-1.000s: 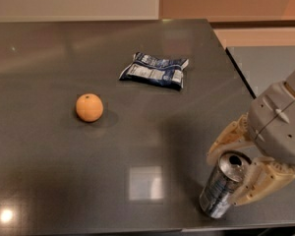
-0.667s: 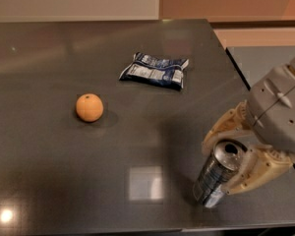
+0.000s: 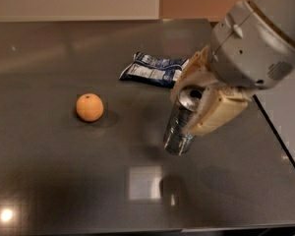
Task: Move redbull can near orange
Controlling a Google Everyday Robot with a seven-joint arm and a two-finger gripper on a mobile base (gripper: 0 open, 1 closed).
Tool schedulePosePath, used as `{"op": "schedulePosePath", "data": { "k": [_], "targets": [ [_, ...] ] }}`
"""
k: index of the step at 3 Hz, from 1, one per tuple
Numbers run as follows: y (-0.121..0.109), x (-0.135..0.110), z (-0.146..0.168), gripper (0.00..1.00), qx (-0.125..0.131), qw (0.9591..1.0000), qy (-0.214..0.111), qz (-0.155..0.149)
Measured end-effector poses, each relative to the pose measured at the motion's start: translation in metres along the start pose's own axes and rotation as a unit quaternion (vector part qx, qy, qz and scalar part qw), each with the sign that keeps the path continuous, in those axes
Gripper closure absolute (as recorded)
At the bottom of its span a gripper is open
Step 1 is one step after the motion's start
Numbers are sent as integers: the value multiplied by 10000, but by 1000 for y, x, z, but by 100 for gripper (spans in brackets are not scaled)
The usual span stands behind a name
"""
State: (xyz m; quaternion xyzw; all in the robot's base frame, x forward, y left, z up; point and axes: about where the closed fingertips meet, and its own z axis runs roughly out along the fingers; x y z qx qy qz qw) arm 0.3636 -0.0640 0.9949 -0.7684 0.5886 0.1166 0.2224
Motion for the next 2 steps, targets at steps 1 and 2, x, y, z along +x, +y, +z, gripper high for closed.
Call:
{"op": "schedulePosePath", "data": {
  "k": [1, 2],
  "targets": [
    [-54, -6, 11, 100, 97, 9999, -44, 123],
    [-103, -2, 32, 100, 30, 9996, 4, 270]
  ]
}}
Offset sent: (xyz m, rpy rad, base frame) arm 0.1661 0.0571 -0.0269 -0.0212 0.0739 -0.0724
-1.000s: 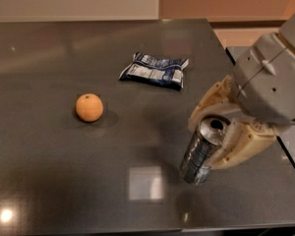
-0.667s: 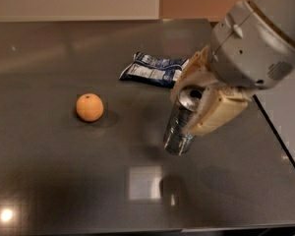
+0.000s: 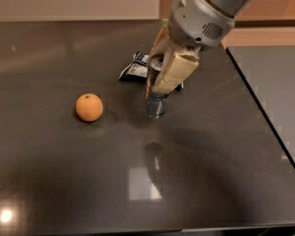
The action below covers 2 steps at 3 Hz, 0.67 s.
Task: Move redbull can near orange
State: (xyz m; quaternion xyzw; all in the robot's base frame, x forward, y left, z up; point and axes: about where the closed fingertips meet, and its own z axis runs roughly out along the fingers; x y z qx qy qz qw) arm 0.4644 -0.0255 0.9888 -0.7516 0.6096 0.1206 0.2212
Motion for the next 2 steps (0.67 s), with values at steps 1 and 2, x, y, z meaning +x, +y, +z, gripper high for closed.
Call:
{"op": "schedulePosePath", "data": {
  "k": [1, 2],
  "targets": [
    [-36, 2, 30, 100, -178, 9998, 77, 111],
    [-52, -11, 53, 100, -349, 9993, 85, 71]
  ]
}}
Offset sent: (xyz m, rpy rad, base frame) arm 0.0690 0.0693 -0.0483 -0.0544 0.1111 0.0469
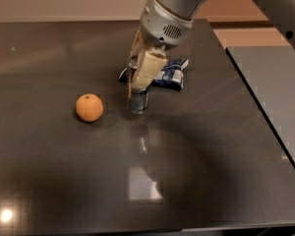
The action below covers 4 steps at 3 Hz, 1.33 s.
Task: Move redbull can near orange
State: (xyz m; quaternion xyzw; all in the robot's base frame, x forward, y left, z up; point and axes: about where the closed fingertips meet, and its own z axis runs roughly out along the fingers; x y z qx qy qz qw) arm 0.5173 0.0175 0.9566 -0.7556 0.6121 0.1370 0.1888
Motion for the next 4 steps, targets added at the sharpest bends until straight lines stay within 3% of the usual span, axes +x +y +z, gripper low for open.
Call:
{"op": "schedulePosePath", "data": {
  "k": [1, 4],
  "targets": [
    [-4, -15, 21, 100, -184, 9998, 3, -104],
    [-7, -28, 57, 36, -368, 9977, 449, -349]
  ]
}}
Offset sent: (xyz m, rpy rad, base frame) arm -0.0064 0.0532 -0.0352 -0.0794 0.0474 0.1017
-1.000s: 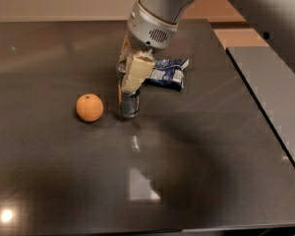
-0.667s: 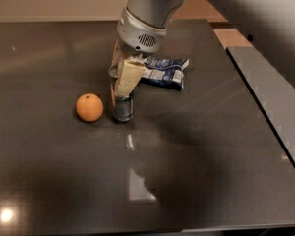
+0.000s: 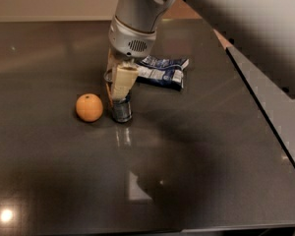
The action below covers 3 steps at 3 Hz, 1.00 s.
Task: Move redbull can near orange
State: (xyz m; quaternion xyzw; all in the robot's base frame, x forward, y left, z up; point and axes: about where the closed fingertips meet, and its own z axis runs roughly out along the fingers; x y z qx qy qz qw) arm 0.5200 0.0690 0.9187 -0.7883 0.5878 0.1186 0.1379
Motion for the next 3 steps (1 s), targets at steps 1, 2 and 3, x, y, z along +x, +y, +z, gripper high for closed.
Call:
{"op": "schedulePosePath", "data": {
  "k": [1, 2, 3],
  "targets": [
    [-2, 3, 1, 13, -11, 10000, 23, -35],
    [-3, 1, 2, 0, 23, 10000, 6, -42],
    [-3, 1, 2, 0, 23, 10000, 6, -43]
  ]
}}
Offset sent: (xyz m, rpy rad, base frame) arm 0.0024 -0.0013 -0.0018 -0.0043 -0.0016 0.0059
